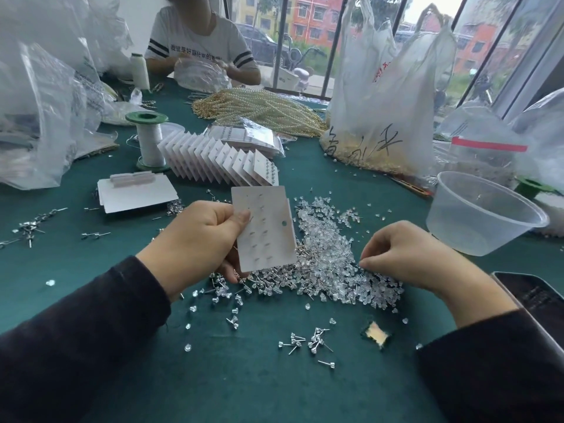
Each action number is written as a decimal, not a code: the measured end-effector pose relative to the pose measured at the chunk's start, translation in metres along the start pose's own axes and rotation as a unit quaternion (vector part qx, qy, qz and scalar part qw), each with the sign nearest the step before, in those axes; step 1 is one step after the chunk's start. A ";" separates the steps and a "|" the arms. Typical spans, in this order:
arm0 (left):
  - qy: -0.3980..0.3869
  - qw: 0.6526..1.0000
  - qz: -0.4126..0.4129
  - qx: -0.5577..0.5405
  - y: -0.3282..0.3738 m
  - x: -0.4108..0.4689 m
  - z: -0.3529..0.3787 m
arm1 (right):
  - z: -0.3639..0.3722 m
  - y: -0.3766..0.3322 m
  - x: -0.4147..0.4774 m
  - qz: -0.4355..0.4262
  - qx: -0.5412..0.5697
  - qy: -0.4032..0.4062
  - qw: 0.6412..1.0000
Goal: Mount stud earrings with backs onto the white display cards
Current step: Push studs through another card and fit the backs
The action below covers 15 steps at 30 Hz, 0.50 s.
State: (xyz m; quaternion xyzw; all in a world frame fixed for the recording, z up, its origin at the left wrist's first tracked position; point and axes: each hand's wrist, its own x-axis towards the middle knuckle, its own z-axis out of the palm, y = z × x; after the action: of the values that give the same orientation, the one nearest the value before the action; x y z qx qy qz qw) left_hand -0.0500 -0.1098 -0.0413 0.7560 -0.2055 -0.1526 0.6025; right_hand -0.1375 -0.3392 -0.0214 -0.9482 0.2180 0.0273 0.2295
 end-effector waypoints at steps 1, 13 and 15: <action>0.000 1.000 0.001 0.006 0.000 0.000 0.000 | 0.000 0.000 0.000 0.000 -0.003 0.000 1.000; -0.027 0.999 -0.006 0.026 -0.001 -0.002 0.003 | 0.001 0.001 0.002 -0.062 0.105 0.114 0.986; -0.033 0.999 -0.012 0.014 -0.001 -0.002 0.004 | 0.001 0.000 0.001 -0.088 0.132 0.146 0.976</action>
State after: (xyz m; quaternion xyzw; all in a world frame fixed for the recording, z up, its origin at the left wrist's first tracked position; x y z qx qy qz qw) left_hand -0.0540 -0.1122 -0.0428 0.7612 -0.2184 -0.1813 0.5831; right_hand -0.1359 -0.3391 -0.0225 -0.9187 0.1671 -0.1610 0.3196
